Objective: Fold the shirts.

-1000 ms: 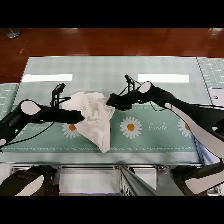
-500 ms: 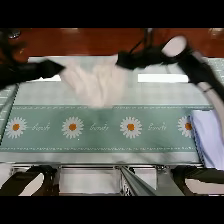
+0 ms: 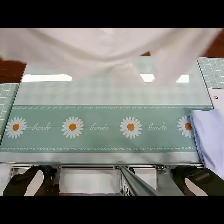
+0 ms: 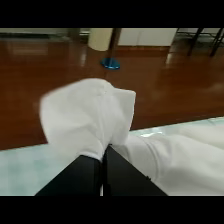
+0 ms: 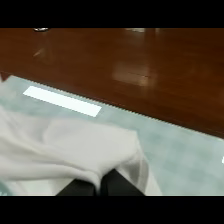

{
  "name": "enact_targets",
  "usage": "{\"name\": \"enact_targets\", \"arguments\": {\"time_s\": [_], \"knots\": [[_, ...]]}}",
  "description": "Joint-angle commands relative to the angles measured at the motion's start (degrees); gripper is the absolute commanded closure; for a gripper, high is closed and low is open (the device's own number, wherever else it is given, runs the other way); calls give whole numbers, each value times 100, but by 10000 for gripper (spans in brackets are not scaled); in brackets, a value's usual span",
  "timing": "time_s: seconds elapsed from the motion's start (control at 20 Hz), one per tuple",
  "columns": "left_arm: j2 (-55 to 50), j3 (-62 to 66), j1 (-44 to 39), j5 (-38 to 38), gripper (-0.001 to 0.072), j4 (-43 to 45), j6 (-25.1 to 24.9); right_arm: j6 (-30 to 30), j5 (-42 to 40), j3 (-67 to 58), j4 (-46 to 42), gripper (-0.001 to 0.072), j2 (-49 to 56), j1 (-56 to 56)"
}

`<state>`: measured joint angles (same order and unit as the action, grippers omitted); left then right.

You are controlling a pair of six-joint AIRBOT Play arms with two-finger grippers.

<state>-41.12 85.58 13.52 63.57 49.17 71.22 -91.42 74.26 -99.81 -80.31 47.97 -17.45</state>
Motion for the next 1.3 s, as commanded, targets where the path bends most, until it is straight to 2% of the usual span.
{"name": "enact_targets", "arguments": {"time_s": [0.0, 0.1, 0.2, 0.3, 0.45, 0.6, 0.7, 0.75, 0.8, 0.85, 0.9, 1.0, 1.1, 1.25], "knots": [[483, -238, 181, 520, 678, 938, 295, -424, 1095, 468, -498, 689, -857, 9], [614, -791, 179, 608, 678, 876, 365, -737, 1307, 1368, -251, 689, -1172, 9], [605, -1528, 50, 586, 678, 380, 358, -863, 1038, 2503, 142, 689, -1397, 9], [501, -2430, -293, 417, 678, 92, 339, -909, 424, 3738, 546, 689, -1432, 9], [175, -3801, -876, -188, 678, 94, 341, -1008, -1178, 5379, 612, 689, -1213, 17], [-496, -4382, -1147, -1209, 678, 87, 391, -1370, -2382, 5847, -26, 688, -315, 44], [-1137, -4332, -1191, -1541, 678, -190, 404, -1397, -2883, 5698, -103, 687, 479, 308], [-1425, -4249, -1187, -1561, 673, -385, 404, -1397, -2959, 5560, -57, 660, 846, 520], [-1687, -4111, -1187, -1523, 553, -522, 407, -1296, -2957, 5383, 116, 414, 1178, 763], [-1926, -3906, -1187, -1377, 145, -568, 404, -850, -2763, 5115, 463, 86, 1478, 1080], [-2100, -3628, -1091, -1088, 4, -481, 402, -267, -2337, 4763, 811, 83, 1676, 1456], [-2269, -3012, -640, -323, 6, -192, 404, 256, -1429, 4177, 761, 83, 1670, 2352], [-2159, -2907, -33, 291, 7, 208, 407, 343, -916, 4203, 439, 84, 1261, 3394], [-1886, -4146, 393, 632, 7, 151, 511, 634, -990, 5460, 881, 94, 323, 4540]]}}
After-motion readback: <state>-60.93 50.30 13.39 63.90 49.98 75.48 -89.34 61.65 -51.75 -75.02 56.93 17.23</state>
